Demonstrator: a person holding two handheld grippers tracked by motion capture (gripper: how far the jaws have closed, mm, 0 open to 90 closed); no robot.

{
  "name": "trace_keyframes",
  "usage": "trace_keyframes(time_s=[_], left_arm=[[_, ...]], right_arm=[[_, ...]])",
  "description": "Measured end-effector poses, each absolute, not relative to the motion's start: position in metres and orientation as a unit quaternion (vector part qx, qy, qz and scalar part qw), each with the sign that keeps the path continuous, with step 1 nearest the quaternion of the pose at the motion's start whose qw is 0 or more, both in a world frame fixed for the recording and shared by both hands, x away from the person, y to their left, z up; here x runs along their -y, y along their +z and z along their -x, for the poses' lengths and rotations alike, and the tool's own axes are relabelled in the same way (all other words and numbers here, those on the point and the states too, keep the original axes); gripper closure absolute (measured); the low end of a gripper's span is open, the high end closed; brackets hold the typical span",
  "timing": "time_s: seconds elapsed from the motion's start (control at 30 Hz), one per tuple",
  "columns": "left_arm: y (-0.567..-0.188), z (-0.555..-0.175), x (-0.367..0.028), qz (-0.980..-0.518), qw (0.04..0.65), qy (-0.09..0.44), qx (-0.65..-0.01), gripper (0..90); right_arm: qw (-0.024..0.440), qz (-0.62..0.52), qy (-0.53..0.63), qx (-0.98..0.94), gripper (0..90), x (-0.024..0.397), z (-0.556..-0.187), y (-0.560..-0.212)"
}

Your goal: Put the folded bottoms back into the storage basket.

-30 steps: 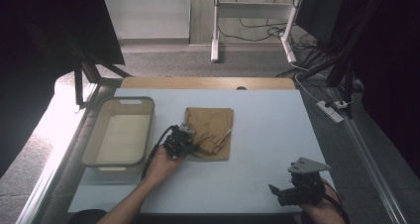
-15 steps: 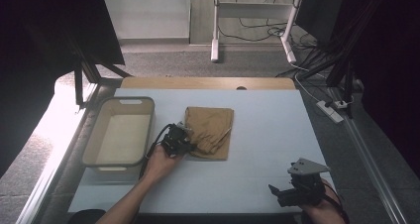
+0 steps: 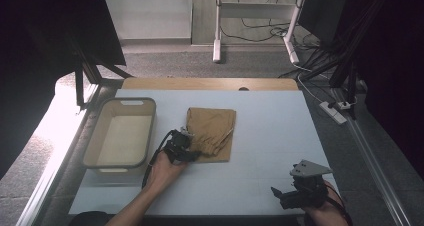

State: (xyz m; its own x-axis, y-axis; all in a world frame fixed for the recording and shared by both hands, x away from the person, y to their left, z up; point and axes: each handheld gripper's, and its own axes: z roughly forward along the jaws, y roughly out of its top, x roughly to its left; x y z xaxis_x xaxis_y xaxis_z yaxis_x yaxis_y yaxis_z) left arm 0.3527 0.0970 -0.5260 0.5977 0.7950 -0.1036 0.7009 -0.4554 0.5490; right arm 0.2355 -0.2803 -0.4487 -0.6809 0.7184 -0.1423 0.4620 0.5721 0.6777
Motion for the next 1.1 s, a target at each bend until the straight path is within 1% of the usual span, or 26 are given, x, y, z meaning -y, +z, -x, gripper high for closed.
trace_keyframes(time_s=[0.07, 0.13, 0.23, 0.27, 0.37, 0.43, 0.57, 0.67, 0.8, 0.93, 1.1], left_arm=[[-0.525, -0.352, -0.095, -0.845, 0.273, 0.089, -0.452, 45.2], [-0.525, -0.349, -0.093, -0.840, 0.271, 0.094, -0.460, 51.9], [-0.524, -0.346, -0.089, -0.843, 0.275, 0.091, -0.454, 69.0], [-0.524, -0.345, -0.089, -0.844, 0.276, 0.092, -0.450, 72.2], [-0.525, -0.349, -0.093, -0.842, 0.289, 0.072, -0.450, 79.3], [-0.526, -0.352, -0.098, -0.840, 0.298, 0.057, -0.450, 82.4], [-0.525, -0.361, -0.103, -0.841, 0.302, 0.024, -0.448, 84.6], [-0.521, -0.363, -0.104, -0.845, 0.300, 0.026, -0.442, 85.0], [-0.511, -0.364, -0.108, -0.838, 0.320, 0.032, -0.440, 85.1], [-0.510, -0.365, -0.112, -0.836, 0.324, 0.035, -0.442, 85.1], [-0.508, -0.364, -0.113, -0.838, 0.329, 0.035, -0.434, 85.1]], right_arm=[[0.205, -0.341, 0.310, -0.863, 0.7, 0.280, -0.236, -0.449], [0.203, -0.341, 0.309, -0.864, 0.7, 0.280, -0.236, -0.449], [0.204, -0.339, 0.305, -0.866, 0.7, 0.279, -0.236, -0.449], [0.204, -0.338, 0.305, -0.867, 0.7, 0.279, -0.236, -0.450], [0.205, -0.334, 0.298, -0.870, 0.7, 0.277, -0.236, -0.450], [0.206, -0.330, 0.294, -0.873, 0.7, 0.276, -0.236, -0.451], [0.212, -0.320, 0.286, -0.878, 0.7, 0.273, -0.235, -0.451], [0.217, -0.319, 0.291, -0.876, 0.6, 0.273, -0.234, -0.450], [0.219, -0.326, 0.306, -0.867, 0.7, 0.277, -0.234, -0.448], [0.217, -0.333, 0.313, -0.863, 0.7, 0.279, -0.234, -0.447], [0.189, -0.344, 0.354, -0.849, 0.7, 0.274, -0.236, -0.445]])
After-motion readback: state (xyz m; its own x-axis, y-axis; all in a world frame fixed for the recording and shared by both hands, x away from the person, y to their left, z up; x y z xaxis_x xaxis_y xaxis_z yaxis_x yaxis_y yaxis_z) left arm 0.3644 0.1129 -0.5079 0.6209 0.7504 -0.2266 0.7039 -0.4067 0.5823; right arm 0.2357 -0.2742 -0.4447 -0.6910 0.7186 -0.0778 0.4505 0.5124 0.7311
